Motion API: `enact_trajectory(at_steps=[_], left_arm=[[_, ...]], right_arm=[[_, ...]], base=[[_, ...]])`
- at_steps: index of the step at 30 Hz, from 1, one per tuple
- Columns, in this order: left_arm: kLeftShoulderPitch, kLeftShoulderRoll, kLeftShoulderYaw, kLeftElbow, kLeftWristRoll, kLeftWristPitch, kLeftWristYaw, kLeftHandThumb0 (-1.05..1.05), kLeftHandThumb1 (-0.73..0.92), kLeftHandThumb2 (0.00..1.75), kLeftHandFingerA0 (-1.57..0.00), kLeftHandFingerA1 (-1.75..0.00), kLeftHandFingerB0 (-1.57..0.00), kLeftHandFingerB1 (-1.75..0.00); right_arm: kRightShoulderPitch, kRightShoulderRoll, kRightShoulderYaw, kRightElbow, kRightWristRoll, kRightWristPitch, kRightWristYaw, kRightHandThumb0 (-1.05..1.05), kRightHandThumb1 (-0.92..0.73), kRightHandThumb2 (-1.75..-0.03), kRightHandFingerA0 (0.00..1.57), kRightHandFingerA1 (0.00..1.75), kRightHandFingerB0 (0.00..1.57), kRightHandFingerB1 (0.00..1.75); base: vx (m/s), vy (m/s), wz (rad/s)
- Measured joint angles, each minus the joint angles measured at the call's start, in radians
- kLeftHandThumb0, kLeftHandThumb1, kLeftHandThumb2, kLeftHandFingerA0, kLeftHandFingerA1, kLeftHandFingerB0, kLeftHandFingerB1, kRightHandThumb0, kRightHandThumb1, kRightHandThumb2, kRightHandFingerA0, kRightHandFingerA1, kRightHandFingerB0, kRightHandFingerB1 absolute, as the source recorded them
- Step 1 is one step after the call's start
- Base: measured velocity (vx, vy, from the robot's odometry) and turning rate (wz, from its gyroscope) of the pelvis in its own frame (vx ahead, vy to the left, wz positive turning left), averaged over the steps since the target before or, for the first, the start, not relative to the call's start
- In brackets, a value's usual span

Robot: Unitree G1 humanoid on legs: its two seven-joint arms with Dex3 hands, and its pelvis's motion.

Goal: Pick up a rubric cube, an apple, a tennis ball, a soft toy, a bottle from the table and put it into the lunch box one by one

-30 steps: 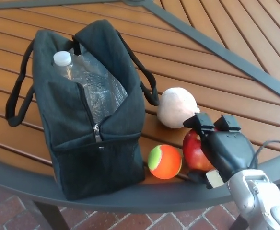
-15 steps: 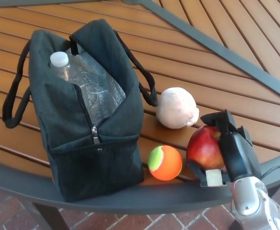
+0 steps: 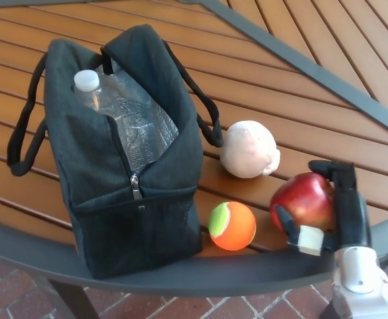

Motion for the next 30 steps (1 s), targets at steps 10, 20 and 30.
enact_trajectory(at_steps=[10, 20, 30], left_arm=[[-0.001, 0.000, 0.000, 0.002, 0.000, 0.000, 0.000, 0.04, 0.57, 0.85, -1.04, -1.12, -0.97, -0.95], [-0.003, 0.000, -0.001, 0.002, 0.000, 0.000, 0.000, 0.01, 0.59, 0.89, -1.04, -1.11, -0.95, -0.95], [-0.008, 0.000, 0.000, 0.001, -0.001, 0.000, 0.000, 0.00, 0.61, 0.85, -0.97, -1.10, -0.93, -0.95]], right_arm=[[-0.014, 0.005, -0.086, -0.030, 0.165, 0.072, 0.003, -0.31, -0.83, -0.88, 0.96, 1.75, 0.61, 1.75], [-0.041, 0.018, -0.138, -0.081, 0.348, 0.169, -0.002, -0.33, -0.88, -0.90, 0.94, 1.75, 0.66, 1.75], [-0.109, 0.054, -0.157, -0.137, 0.526, 0.263, -0.019, -0.37, -0.89, -0.87, 0.94, 1.75, 0.66, 1.75]], base=[[0.00, 0.000, 0.00], [0.00, 0.000, 0.00], [0.00, 0.000, 0.00]])
